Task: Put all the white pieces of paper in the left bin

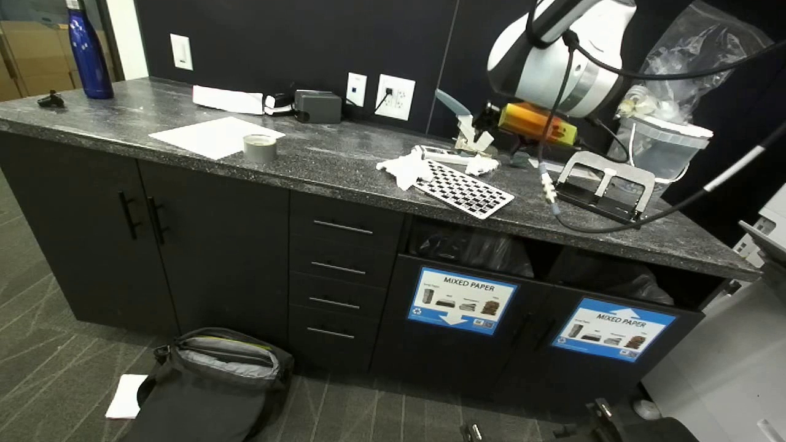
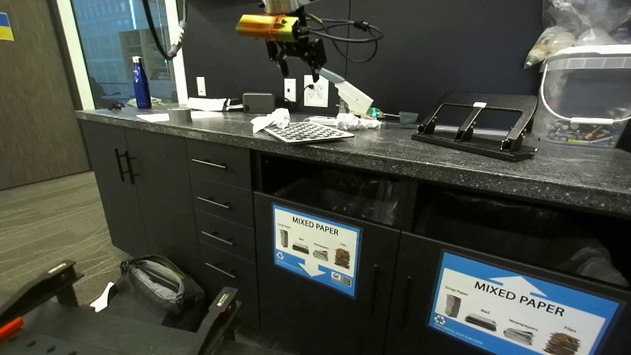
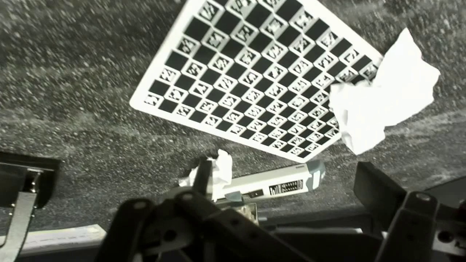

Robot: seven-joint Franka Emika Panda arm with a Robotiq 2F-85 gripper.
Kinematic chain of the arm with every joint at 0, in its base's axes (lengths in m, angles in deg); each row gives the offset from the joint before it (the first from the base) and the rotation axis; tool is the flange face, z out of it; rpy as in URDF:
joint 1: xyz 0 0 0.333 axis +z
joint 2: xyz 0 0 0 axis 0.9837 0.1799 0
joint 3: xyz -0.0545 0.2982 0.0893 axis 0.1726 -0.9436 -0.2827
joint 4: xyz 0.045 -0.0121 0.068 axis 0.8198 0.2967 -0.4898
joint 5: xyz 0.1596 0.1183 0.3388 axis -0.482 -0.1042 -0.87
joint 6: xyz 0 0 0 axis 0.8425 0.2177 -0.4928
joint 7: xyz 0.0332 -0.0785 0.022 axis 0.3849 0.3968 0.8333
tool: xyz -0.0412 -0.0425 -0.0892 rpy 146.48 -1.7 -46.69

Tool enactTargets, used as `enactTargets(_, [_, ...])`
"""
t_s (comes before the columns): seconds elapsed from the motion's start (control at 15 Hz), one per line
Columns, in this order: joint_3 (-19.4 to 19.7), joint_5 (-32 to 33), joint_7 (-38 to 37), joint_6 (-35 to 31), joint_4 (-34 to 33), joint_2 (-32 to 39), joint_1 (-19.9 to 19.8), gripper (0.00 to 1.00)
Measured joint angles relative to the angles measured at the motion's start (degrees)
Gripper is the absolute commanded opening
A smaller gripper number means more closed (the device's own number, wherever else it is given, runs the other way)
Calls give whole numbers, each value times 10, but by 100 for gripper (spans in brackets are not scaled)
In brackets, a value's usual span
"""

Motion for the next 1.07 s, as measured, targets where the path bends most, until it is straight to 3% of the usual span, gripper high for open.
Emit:
enactTargets(0.2, [-52,-59,1,46,-98,38,-64,100])
enactTargets(0.53, [-104,-126,5,81,-242,174,-167,100])
enactTargets(0.8, [-224,-19,-65,80,-348,268,-309,100])
enactTargets(1.07, [-280,41,-100,81,-455,354,-384,100])
